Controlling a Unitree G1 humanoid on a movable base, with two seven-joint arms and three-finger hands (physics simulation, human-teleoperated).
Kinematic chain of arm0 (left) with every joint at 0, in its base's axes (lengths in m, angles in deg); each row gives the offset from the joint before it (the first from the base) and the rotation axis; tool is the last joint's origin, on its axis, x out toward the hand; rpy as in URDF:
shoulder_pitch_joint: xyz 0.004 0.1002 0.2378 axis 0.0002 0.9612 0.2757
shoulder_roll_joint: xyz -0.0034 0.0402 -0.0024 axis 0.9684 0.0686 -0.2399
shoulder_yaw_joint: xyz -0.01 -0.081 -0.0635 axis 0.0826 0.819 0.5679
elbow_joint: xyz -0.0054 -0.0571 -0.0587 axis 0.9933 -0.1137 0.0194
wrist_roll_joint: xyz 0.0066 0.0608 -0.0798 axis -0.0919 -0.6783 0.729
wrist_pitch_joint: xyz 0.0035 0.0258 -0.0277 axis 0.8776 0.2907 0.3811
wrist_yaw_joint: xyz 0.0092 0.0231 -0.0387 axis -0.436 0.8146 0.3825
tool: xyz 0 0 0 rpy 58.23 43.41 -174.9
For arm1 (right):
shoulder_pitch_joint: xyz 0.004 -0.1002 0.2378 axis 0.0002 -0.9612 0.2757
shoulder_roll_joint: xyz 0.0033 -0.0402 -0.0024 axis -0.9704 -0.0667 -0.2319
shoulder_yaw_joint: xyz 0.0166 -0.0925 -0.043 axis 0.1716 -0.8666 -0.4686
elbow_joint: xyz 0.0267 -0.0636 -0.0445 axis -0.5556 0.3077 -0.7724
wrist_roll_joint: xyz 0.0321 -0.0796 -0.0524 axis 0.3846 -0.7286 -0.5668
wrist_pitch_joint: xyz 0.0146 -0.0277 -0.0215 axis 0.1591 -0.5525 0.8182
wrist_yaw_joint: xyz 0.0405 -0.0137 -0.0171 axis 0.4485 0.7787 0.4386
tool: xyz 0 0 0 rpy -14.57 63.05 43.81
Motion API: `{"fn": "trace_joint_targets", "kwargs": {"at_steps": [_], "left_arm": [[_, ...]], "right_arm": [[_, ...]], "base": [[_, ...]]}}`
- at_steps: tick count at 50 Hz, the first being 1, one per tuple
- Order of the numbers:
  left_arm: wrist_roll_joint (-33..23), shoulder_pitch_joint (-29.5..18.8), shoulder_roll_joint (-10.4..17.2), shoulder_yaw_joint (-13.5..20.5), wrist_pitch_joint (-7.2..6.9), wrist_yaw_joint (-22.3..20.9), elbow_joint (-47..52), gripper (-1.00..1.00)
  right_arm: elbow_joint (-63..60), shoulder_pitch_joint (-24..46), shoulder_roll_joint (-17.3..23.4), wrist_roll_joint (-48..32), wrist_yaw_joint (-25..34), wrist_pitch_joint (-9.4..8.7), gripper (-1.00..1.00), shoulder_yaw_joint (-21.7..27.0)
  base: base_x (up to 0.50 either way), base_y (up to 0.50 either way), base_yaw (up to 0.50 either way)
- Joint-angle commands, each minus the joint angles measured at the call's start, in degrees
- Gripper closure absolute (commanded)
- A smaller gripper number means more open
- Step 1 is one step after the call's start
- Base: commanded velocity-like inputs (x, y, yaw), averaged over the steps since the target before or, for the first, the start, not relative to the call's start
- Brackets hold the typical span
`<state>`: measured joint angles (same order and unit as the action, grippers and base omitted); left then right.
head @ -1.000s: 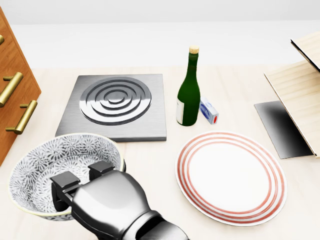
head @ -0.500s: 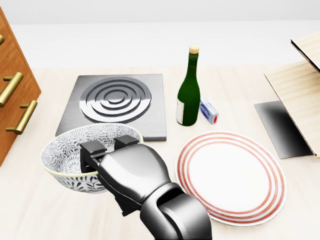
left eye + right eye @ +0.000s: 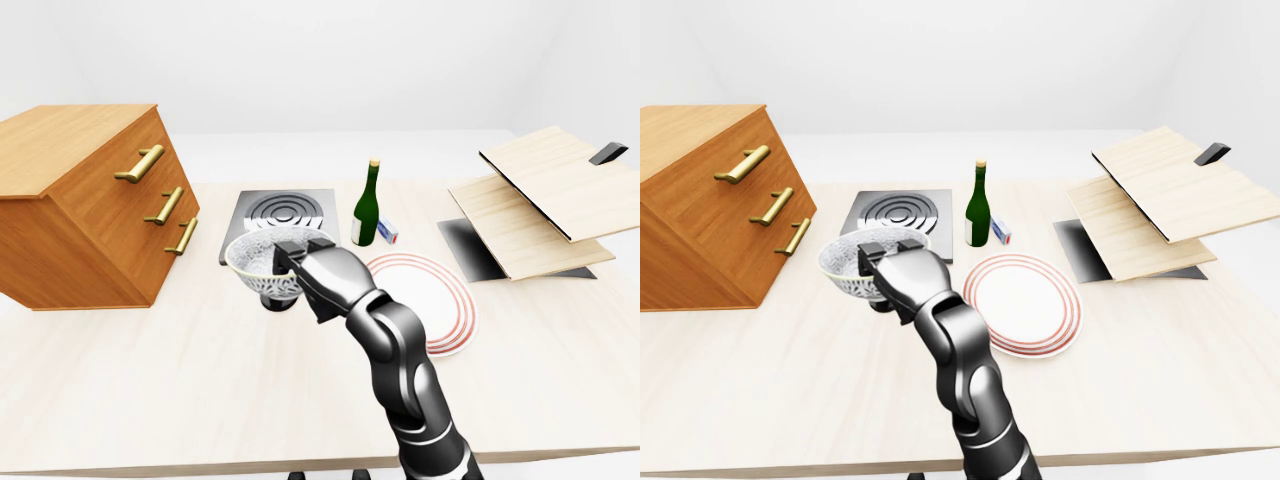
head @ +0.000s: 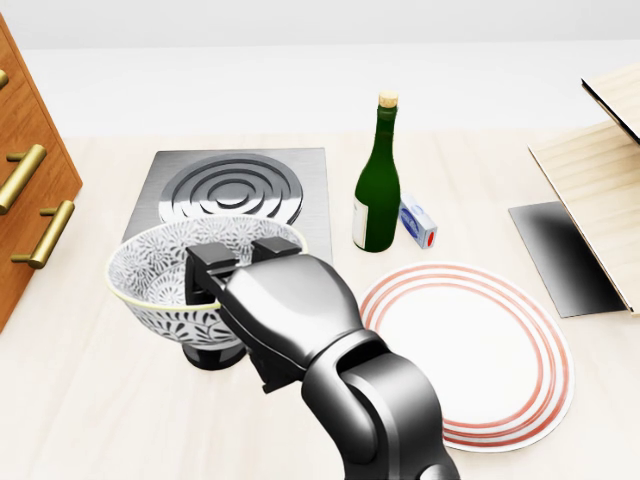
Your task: Pick up the akita bowl and put it on the plate.
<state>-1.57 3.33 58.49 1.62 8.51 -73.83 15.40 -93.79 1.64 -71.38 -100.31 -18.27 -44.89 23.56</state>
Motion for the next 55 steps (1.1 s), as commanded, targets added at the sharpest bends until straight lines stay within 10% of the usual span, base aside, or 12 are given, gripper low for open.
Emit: {"fn": "trace_joint_targets", "kwargs": {"at_steps": [1, 55], "left_arm": [[0.1, 0.0, 0.0, 0.0, 0.0, 0.0, 0.0, -1.0], [0.0, 0.0, 0.0, 0.1, 0.0, 0.2, 0.0, -1.0]], "right_arm": [[1.3, 1.6, 0.3, 1.3, 0.0, 0.23, 1.0, 1.7], [0.8, 2.2, 11.8, 11.5, 0.0, 1.22, 1.0, 13.5]], "base": [[0.0, 0.0, 0.0], [0.0, 0.0, 0.0]]}}
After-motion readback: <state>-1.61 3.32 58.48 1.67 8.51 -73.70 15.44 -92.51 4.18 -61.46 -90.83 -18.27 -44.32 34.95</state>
